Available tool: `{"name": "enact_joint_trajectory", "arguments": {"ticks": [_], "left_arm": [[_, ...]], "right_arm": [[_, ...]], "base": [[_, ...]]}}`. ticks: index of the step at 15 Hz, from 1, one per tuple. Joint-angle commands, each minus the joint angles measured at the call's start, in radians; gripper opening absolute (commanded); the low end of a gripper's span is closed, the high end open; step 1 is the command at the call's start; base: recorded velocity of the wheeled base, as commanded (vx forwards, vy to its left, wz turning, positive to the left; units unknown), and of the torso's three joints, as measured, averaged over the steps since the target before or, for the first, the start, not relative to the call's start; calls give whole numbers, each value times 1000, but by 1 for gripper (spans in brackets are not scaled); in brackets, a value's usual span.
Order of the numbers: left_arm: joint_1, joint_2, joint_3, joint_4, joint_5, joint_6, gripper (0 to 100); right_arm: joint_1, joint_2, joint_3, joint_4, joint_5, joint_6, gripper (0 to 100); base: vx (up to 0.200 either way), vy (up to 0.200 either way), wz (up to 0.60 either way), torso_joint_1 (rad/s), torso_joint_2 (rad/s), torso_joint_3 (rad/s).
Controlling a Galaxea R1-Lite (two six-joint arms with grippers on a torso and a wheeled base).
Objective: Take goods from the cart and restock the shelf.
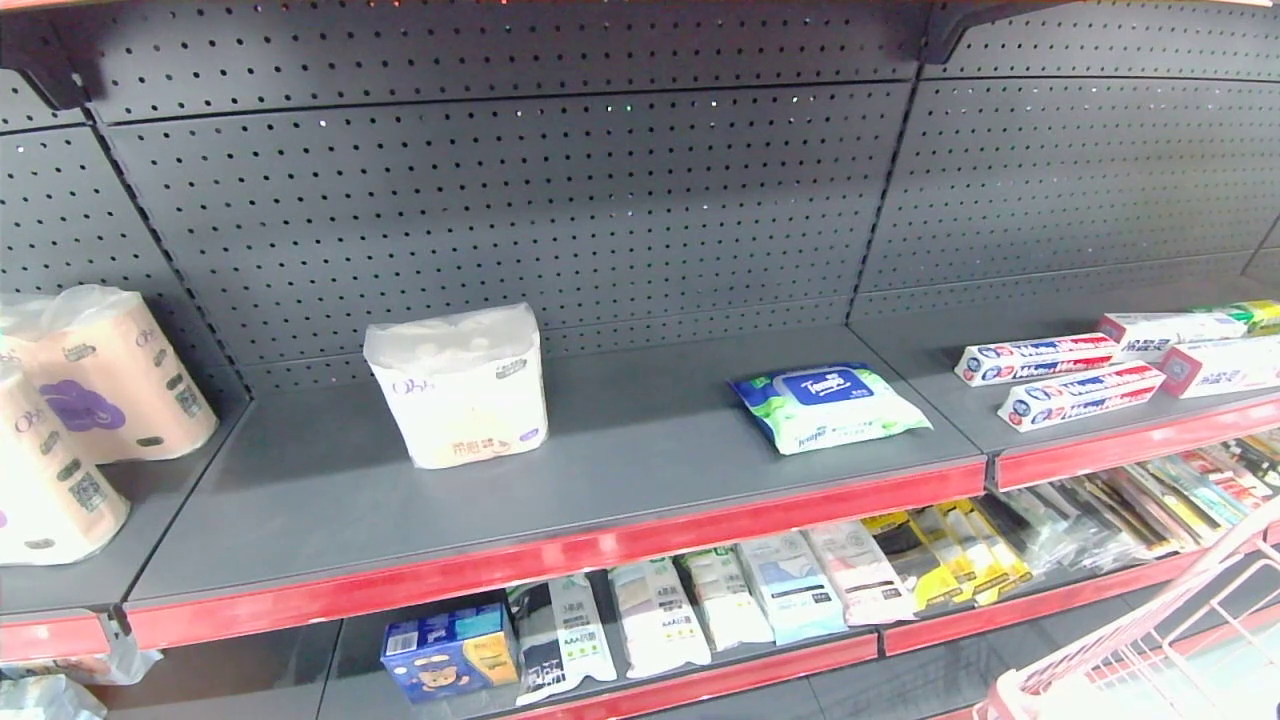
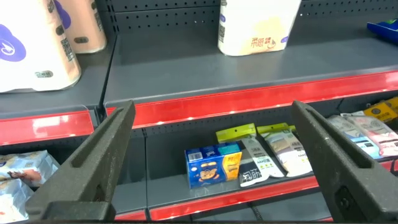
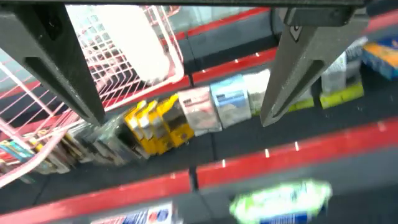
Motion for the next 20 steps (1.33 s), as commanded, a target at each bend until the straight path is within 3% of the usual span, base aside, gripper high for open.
{"name": "enact_joint_trajectory", "arguments": {"ticks": [1,3,5,7,8,9,11,12,16,20], "left_arm": [[1,0,0,0,0,1,100],[0,0,0,0,0,1,100],[0,0,0,0,0,1,100],[0,0,0,0,0,1,100],[0,0,0,0,0,1,100],[0,0,0,0,0,1,100],[0,0,0,0,0,1,100],[1,0,0,0,0,1,100],[0,0,0,0,0,1,100],[0,0,0,0,0,1,100]], "right_arm": [[-150,721,-595,82,4,-42,100],[-228,855,-515,197,3,-204,100],[-294,996,-402,168,-5,-336,100],[-343,1146,-310,43,-8,-433,100],[-343,1146,-310,43,-8,-433,100],[-391,1280,-264,-85,-30,-504,100],[-437,1384,-212,-194,-31,-620,100],[-446,1438,-182,-270,-13,-662,100],[-487,1492,-173,-284,89,-886,100],[-406,1528,-182,-286,107,-867,100]], "base": [[0,0,0,0,0,0],[0,0,0,0,0,0],[0,0,0,0,0,0],[0,0,0,0,0,0],[0,0,0,0,0,0],[0,0,0,0,0,0],[0,0,0,0,0,0],[0,0,0,0,0,0],[0,0,0,0,0,0],[0,0,0,0,0,0]]}}
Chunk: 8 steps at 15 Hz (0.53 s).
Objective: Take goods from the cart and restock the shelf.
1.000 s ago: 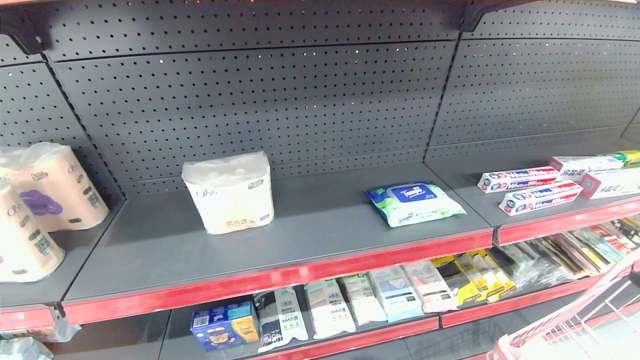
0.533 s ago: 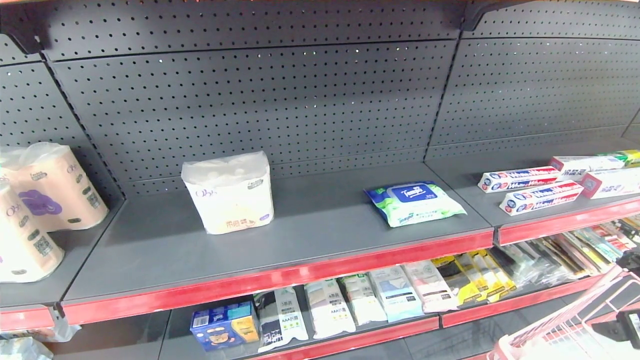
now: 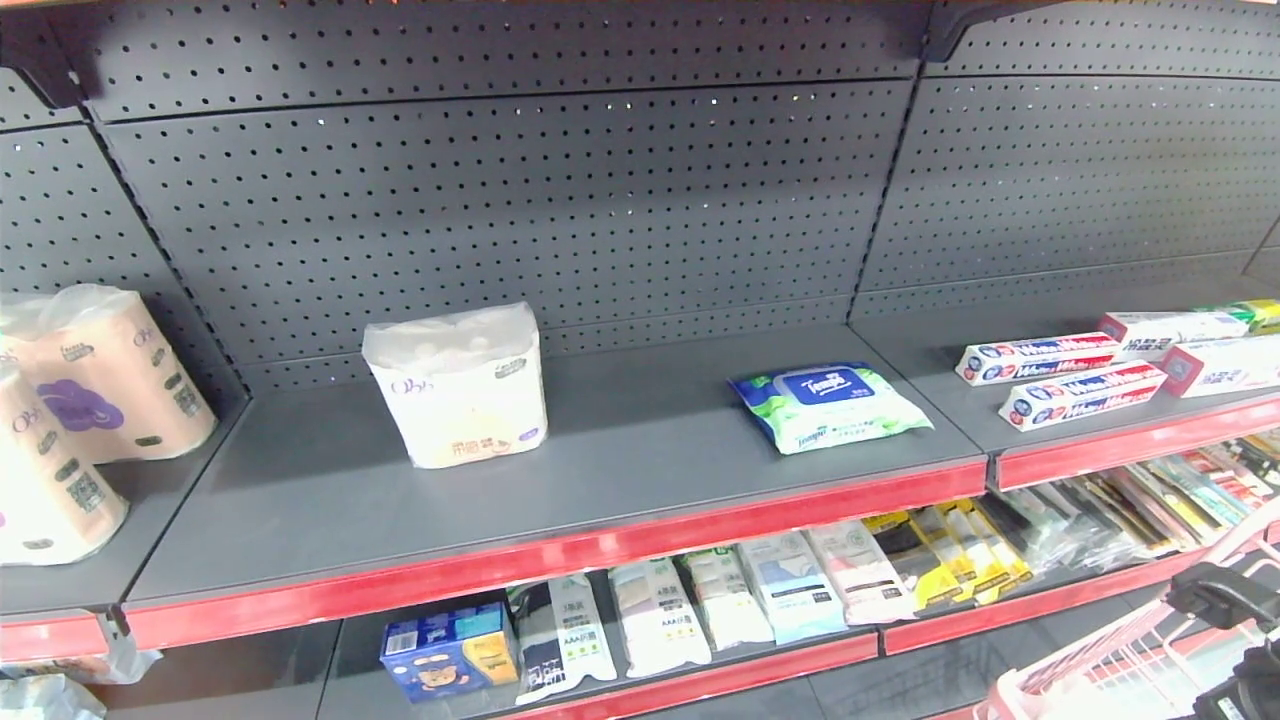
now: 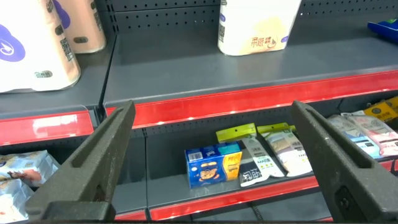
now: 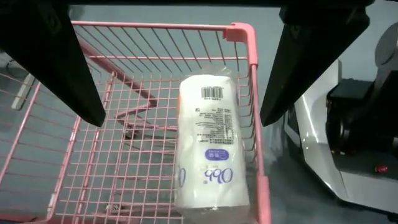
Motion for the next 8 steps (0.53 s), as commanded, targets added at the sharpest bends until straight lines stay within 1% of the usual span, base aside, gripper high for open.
{"name": "enact_joint_trajectory", "arguments": {"ticks": [1,3,4,6,7,8], "left_arm": [[1,0,0,0,0,0,100],[0,0,0,0,0,0,100],[0,0,0,0,0,0,100],[0,0,0,0,0,0,100],[0,0,0,0,0,0,100],[0,0,0,0,0,0,100]], "right_arm": [[53,38,-4,0,0,13,100],[94,64,7,2,0,12,100],[99,78,8,0,0,4,100],[83,88,8,2,-8,3,100],[59,96,10,8,-31,3,100],[48,111,11,2,-32,3,100]], "base": [[0,0,0,0,0,0],[0,0,0,0,0,0],[0,0,0,0,0,0],[0,0,0,0,0,0],[0,0,0,0,0,0],[0,0,0,0,0,0]]}}
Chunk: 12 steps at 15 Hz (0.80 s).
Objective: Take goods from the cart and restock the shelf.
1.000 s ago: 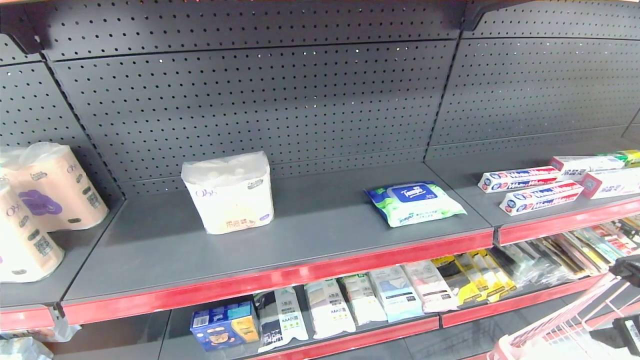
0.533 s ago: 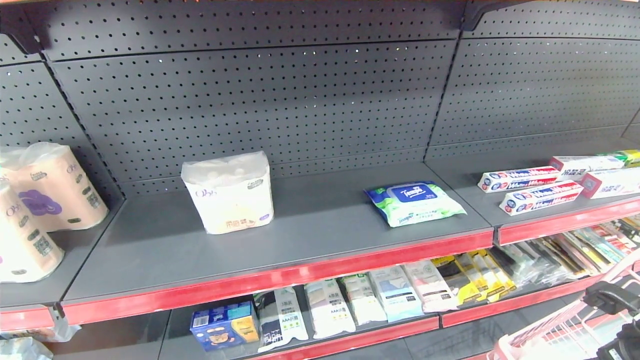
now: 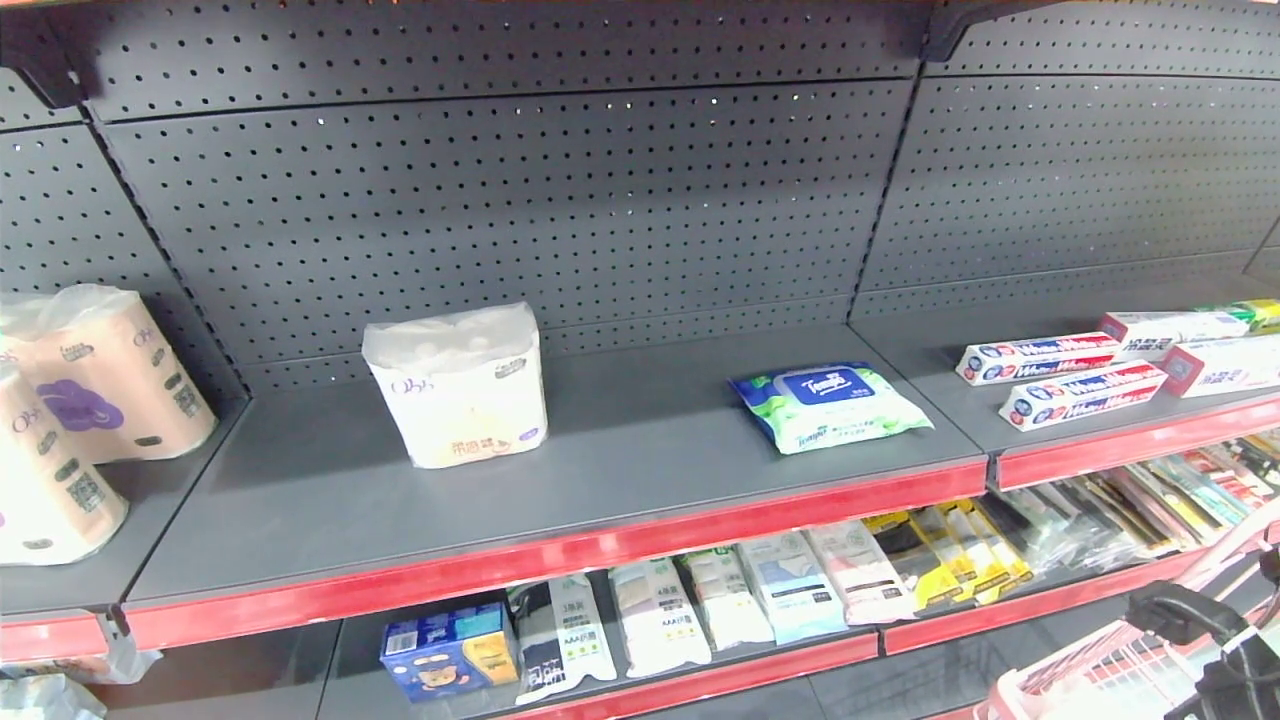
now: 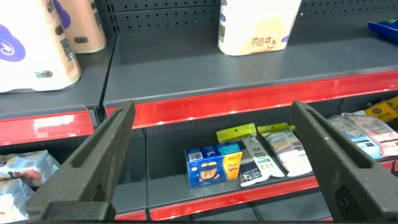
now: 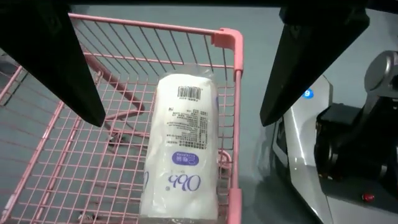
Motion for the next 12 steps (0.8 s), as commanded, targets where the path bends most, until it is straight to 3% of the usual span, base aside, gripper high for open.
{"name": "enact_joint_trajectory", "arguments": {"ticks": [1,11,12], "left_arm": [[0,0,0,0,0,0,100],[0,0,0,0,0,0,100],[0,0,0,0,0,0,100]], "right_arm": [[-28,33,2,-4,-2,0,100],[-55,39,9,-1,-2,-2,100],[-55,37,11,-1,-2,-2,100]], "base": [[0,0,0,0,0,0],[0,0,0,0,0,0],[0,0,-600,7,2,7]]}}
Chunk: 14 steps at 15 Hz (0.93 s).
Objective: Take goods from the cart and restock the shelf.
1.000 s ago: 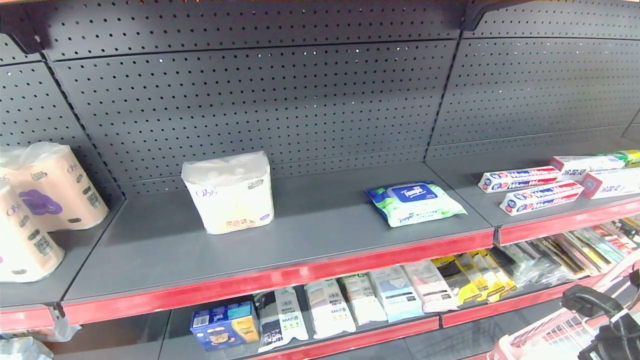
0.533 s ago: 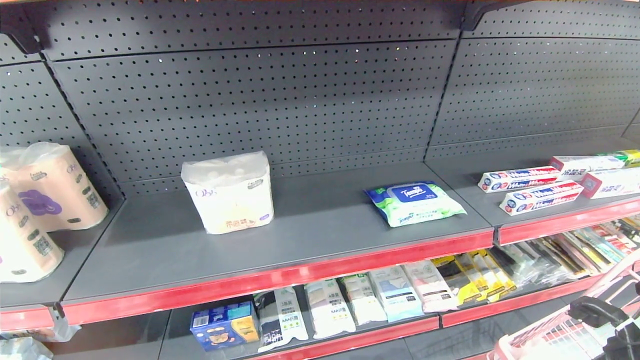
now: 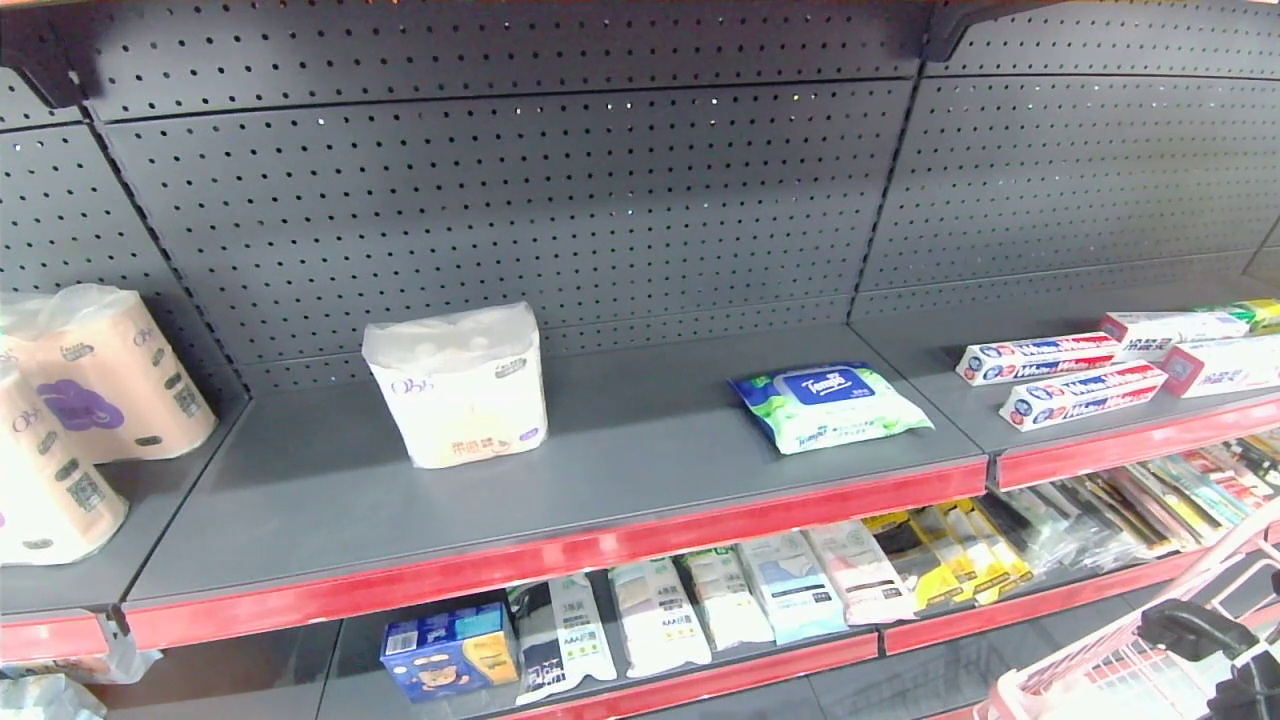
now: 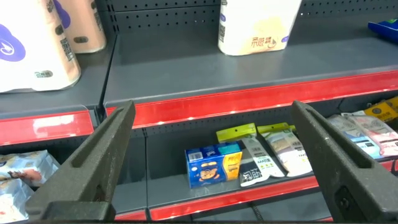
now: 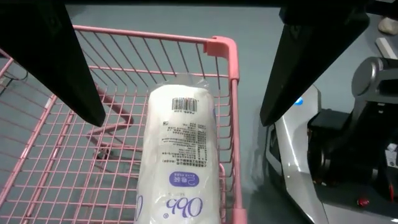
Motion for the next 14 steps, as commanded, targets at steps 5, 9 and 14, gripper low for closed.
{"name": "enact_joint_trajectory", "arguments": {"ticks": [5,9,14], "left_arm": [[1,0,0,0,0,0,100],[0,0,0,0,0,0,100],[1,0,0,0,0,0,100]], "right_arm": [[0,2,-1,-2,0,0,100],[3,3,-1,-2,0,0,100],[12,3,-4,-33,2,-23,100]], "base": [[0,0,-600,-64,142,75],[0,0,0,-100,209,116],[0,0,0,0,0,0]]}}
